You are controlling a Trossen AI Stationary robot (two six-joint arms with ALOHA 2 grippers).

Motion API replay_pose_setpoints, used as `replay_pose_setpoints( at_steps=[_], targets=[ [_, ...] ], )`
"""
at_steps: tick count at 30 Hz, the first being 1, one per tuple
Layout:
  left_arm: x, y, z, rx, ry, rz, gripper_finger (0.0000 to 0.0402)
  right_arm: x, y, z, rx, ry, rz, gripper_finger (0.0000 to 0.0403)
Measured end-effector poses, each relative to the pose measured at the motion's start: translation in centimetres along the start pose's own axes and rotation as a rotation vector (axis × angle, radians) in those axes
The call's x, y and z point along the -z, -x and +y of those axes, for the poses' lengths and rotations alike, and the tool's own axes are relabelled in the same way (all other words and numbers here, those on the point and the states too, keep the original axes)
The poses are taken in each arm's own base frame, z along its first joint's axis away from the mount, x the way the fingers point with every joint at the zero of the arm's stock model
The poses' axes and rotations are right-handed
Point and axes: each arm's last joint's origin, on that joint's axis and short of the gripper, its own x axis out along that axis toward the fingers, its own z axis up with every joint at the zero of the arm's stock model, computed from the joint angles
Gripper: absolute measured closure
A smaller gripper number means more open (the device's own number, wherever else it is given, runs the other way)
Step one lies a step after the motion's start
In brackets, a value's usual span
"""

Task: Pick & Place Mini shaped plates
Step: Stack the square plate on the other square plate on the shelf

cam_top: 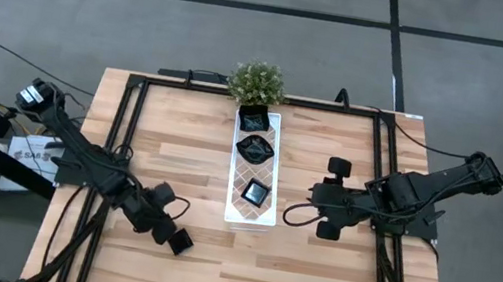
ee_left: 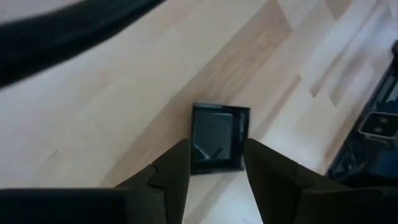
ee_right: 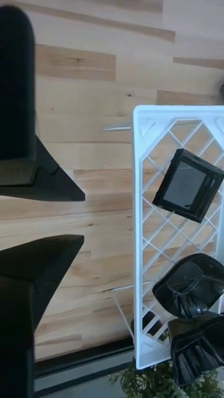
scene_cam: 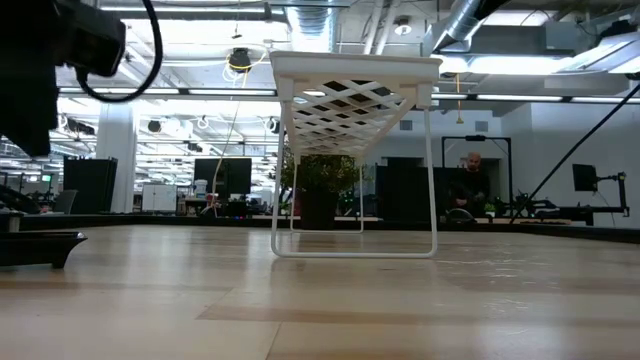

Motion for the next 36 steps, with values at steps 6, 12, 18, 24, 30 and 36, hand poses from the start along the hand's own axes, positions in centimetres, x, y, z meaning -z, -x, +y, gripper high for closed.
replay_pose_setpoints(
  at_steps=[6, 12, 18, 24, 30, 36],
  targets=[
    [-0.2, -0.9, 1.3, -0.035, 0.017, 0.018, 0.0242, 0.0, 0.0, 0.0, 0.0, 0.0, 0.0, 0.0311],
    [-0.1, -1.4, 1.8, -0.024, 0.003, 0.037, 0.0243, 0.0, 0.0, 0.0, 0.0, 0.0, 0.0, 0.0311],
    [0.0, -1.7, 1.6, -0.003, -0.034, 0.034, 0.0243, 0.0, 0.0, 0.0, 0.0, 0.0, 0.0, 0.0311],
    [0.3, -3.4, 1.1, 0.005, -0.043, 0.038, 0.0243, 0.0, 0.0, 0.0, 0.0, -0.001, -0.001, 0.0311],
    [0.7, -5.1, 0.9, -0.004, -0.045, 0.079, 0.0243, 0.0, 0.0, 0.0, -0.001, -0.001, -0.002, 0.0311],
    [1.0, -5.6, 1.0, -0.015, -0.047, 0.109, 0.0243, 0.0, 0.0, 0.0, -0.001, -0.017, -0.002, 0.0311]
  ],
)
